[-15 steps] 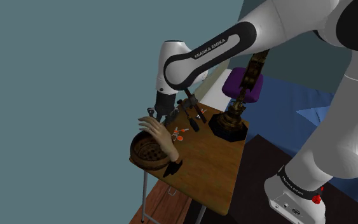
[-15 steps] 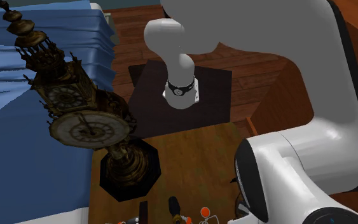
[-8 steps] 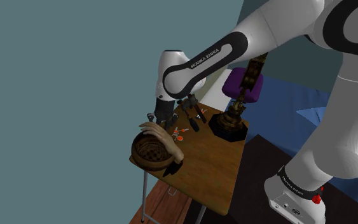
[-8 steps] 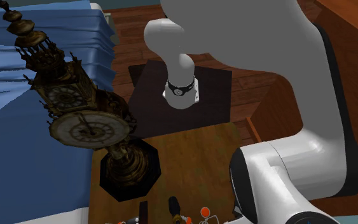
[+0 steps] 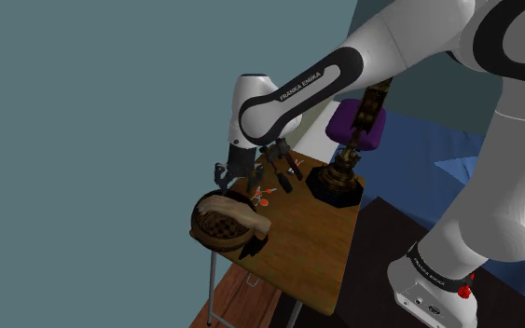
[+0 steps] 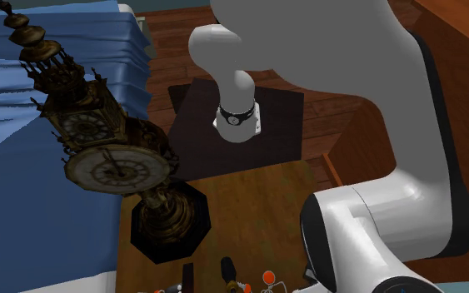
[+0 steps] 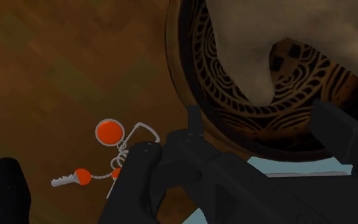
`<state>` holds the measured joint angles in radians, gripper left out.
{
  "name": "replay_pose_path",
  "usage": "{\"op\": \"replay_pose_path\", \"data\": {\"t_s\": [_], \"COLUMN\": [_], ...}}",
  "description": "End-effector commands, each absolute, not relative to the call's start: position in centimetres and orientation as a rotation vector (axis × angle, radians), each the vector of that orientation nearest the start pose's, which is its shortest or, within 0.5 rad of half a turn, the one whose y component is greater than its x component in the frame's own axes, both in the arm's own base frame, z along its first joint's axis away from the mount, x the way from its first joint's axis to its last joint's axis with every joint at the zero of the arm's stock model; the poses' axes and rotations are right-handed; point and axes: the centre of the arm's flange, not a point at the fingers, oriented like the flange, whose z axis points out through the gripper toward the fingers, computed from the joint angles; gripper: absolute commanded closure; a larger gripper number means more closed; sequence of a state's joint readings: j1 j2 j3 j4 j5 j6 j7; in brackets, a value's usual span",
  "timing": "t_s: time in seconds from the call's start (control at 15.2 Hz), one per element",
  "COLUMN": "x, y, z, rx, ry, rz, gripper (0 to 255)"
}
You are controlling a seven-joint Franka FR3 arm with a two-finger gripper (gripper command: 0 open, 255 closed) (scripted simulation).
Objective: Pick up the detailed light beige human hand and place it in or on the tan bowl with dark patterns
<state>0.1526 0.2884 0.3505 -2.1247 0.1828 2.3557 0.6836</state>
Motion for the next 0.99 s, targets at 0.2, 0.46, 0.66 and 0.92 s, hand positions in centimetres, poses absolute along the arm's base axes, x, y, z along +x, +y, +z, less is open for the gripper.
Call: {"op": "replay_pose_path", "data": {"t_s": [0.2, 0.46, 0.66, 0.92], "x": [49.8, 50.5, 50.5, 50.5], "y": [27.5, 26.6, 26.6, 26.6], "z": [27.9, 32.7, 32.7, 32.7], "rx": [-2.933, -2.933, -2.933, -2.933], "ry": [0.479, 0.479, 0.479, 0.479], "rz": [0.245, 0.245, 0.245, 0.245], "gripper": [0, 0, 0, 0]}}
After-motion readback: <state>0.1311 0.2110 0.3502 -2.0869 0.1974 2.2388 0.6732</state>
